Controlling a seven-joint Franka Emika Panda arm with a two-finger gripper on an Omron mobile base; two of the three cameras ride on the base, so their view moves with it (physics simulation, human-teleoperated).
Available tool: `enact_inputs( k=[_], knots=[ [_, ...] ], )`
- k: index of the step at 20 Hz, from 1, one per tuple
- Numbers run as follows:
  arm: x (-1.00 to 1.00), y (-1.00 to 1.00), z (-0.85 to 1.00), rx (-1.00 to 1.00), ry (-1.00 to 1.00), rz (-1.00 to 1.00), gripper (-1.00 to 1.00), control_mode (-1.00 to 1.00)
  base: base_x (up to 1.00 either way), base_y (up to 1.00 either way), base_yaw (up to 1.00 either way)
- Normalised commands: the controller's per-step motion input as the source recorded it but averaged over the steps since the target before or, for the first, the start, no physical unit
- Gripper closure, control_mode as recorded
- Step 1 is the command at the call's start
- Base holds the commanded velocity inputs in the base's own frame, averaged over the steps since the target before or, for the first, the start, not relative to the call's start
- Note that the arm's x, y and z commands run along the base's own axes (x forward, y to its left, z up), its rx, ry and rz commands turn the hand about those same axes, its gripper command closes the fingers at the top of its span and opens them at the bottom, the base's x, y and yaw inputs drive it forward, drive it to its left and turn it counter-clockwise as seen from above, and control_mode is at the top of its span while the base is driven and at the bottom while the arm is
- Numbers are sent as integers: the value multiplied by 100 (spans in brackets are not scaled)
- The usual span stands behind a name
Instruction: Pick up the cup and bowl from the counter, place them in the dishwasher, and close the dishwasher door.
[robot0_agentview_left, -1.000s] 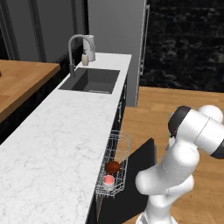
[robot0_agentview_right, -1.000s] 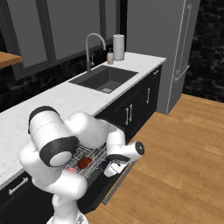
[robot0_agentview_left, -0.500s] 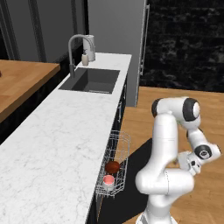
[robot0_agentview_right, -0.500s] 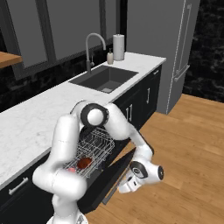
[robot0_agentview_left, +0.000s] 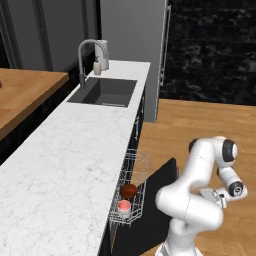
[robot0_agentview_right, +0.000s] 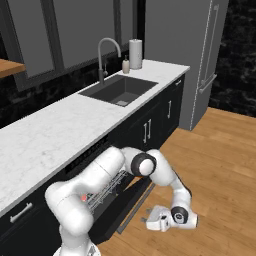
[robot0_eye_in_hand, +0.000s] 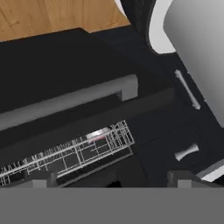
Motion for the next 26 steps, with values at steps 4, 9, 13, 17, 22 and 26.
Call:
enact_inputs(
  k=[4,9,13,17,22,26],
  knots=[
    [60,23,-58,26,16,1,-100,-100,0,0,0],
    [50,41,-56,19,15,0,-100,-100,0,0,0],
    [34,54,-50,11,11,0,-100,-100,0,0,0],
    [32,55,-32,9,11,0,-100,-100,0,0,0],
    [35,65,-2,11,16,-2,-100,-100,0,0,0],
    [29,76,9,12,13,-1,-100,-100,0,0,0]
  ],
)
